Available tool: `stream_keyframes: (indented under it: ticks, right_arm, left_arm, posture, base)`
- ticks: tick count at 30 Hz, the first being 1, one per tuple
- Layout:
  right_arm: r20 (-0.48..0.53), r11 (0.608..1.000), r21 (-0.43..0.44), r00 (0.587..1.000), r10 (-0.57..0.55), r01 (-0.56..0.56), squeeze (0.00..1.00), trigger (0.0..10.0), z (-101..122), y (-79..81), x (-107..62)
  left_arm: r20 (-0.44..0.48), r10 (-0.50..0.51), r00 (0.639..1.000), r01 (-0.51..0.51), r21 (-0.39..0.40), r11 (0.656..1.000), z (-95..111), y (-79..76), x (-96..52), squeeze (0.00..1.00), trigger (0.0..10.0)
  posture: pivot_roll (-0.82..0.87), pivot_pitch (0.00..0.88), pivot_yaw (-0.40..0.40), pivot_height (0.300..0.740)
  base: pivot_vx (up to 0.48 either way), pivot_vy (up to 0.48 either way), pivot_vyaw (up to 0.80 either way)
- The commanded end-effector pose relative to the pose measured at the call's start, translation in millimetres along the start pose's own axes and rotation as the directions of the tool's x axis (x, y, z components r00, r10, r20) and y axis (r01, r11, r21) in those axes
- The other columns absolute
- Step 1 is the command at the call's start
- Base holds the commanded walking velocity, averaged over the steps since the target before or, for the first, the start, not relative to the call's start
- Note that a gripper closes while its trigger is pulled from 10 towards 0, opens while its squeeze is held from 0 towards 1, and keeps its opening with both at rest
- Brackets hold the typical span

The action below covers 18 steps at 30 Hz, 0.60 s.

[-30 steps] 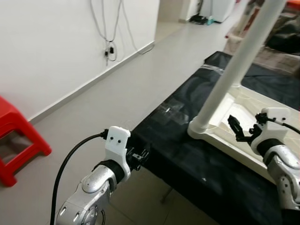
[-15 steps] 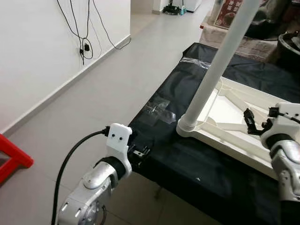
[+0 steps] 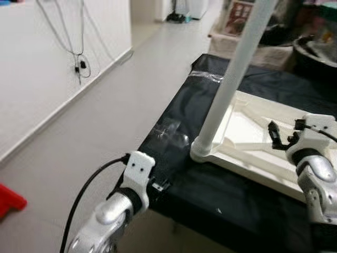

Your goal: Building children table

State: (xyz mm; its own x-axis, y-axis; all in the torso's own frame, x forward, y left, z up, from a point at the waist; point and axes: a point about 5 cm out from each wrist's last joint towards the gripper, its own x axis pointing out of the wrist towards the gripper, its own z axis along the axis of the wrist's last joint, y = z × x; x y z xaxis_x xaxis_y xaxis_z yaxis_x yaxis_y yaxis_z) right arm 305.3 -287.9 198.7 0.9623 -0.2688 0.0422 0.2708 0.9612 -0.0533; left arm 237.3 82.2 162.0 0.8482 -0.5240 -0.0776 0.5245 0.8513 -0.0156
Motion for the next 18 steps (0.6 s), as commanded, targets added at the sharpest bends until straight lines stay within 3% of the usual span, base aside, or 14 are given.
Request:
stream_keyframes:
  ticks: [1,11,14,17,18]
  right_arm:
    - [0.001,1.0,0.009,1.0,-0.005,0.005,0.0,10.0,-1,-0.1,-0.4]
    - [-0.012,1.0,0.005,1.0,0.015,-0.015,0.0,10.0,-2,4.0,2.6]
    - [-0.03,0.999,-0.004,0.999,0.04,-0.04,0.0,10.0,-2,5.5,5.5]
    - [-0.074,0.99,0.017,0.987,0.14,-0.139,0.0,10.0,-3,13.1,10.4]
    - [-0.112,0.974,0.017,0.967,0.227,-0.227,0.0,10.0,-7,20.8,11.8]
  left_arm:
    - [-0.031,0.012,0.999,-0.011,0.009,1.0,-6,1.8,-1.4,0.0,10.0]
    - [-0.041,0.019,0.999,-0.019,0.001,1.0,-8,2.8,-1.9,0.0,10.0]
    - [-0.042,0.017,0.999,-0.017,-0.003,1.0,-9,2.4,-2.2,0.0,10.0]
    - [-0.044,0.014,0.999,-0.014,-0.007,1.0,-10,1.7,-2.2,0.0,10.0]
    - [-0.045,0.012,0.999,-0.012,-0.008,1.0,-10,1.5,-2.1,0.0,10.0]
  posture:
    - [0.16,0.104,-0.121,0.74]
    - [0.16,0.106,-0.122,0.74]
    - [0.17,0.107,-0.124,0.74]
    - [0.17,0.107,-0.124,0.74]
    - [0.16,0.104,-0.121,0.74]
  base:
    - [0.0,0.0,-0.77]
    - [0.0,0.0,-0.77]
    - [0.0,0.0,-0.2]
    - [0.0,0.0,0.0]
    - [0.0,0.0,0.0]
